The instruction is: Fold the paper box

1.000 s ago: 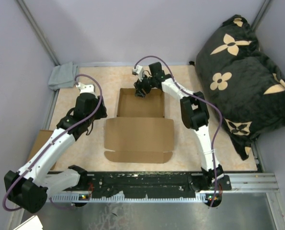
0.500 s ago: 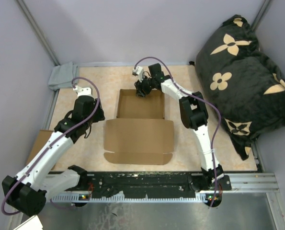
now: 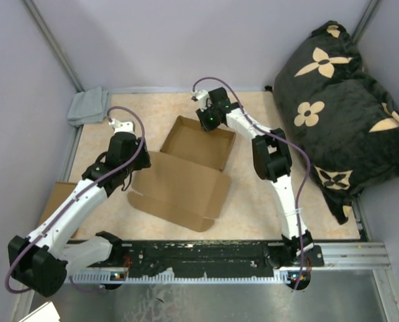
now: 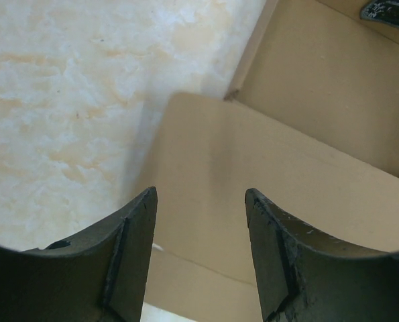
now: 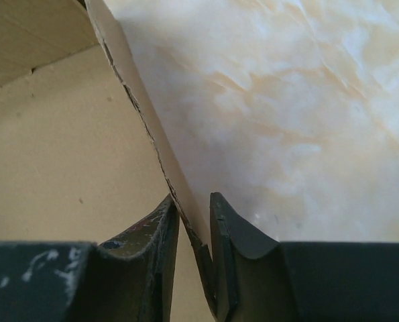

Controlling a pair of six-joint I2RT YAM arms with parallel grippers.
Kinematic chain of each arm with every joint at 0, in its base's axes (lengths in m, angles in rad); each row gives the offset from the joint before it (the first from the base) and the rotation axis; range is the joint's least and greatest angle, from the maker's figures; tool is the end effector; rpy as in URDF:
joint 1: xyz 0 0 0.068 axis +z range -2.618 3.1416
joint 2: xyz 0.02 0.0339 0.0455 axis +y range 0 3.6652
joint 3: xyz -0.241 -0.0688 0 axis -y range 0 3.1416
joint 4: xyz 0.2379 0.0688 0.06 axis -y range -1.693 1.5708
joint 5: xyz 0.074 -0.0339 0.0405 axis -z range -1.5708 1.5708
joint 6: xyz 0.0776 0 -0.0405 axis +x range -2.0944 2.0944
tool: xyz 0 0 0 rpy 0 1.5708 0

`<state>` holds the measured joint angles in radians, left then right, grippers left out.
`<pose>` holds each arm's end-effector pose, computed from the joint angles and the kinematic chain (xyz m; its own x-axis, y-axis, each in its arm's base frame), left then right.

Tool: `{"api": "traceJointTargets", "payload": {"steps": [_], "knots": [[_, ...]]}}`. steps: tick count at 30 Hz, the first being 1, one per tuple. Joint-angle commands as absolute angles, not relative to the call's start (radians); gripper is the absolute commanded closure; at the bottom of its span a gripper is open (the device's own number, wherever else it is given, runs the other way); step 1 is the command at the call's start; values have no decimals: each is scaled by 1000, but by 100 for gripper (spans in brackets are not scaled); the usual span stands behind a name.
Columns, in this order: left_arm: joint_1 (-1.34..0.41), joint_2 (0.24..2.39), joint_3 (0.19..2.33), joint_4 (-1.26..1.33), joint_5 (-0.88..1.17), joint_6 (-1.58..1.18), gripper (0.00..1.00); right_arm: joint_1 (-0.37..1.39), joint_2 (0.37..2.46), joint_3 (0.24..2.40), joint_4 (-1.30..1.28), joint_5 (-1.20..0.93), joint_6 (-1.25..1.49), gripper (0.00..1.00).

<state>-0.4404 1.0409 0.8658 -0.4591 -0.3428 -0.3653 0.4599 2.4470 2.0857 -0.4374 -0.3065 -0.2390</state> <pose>0.2476 -0.0878 0.2519 -0.5566 -0.1096 -0.8235 -0.0452 0.9938 -0.1017 0.4844 0.2661 0.1338 -0.4789 -0.4891 -0.7290 -0.7464 0.6640 0.0449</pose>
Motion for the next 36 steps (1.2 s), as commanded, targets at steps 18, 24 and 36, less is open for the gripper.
{"api": "traceJointTargets", "payload": {"steps": [18, 24, 36], "knots": [[-435, 1341, 1047, -231, -138, -325, 41, 649, 1731, 1410, -699, -424, 294, 57], [-434, 1310, 1011, -227, -159, -322, 41, 648, 1666, 1522, -833, -341, 194, 38], [-434, 1196, 941, -239, -271, -358, 40, 481, 1860, 1538, -605, -586, 142, 100]]}}
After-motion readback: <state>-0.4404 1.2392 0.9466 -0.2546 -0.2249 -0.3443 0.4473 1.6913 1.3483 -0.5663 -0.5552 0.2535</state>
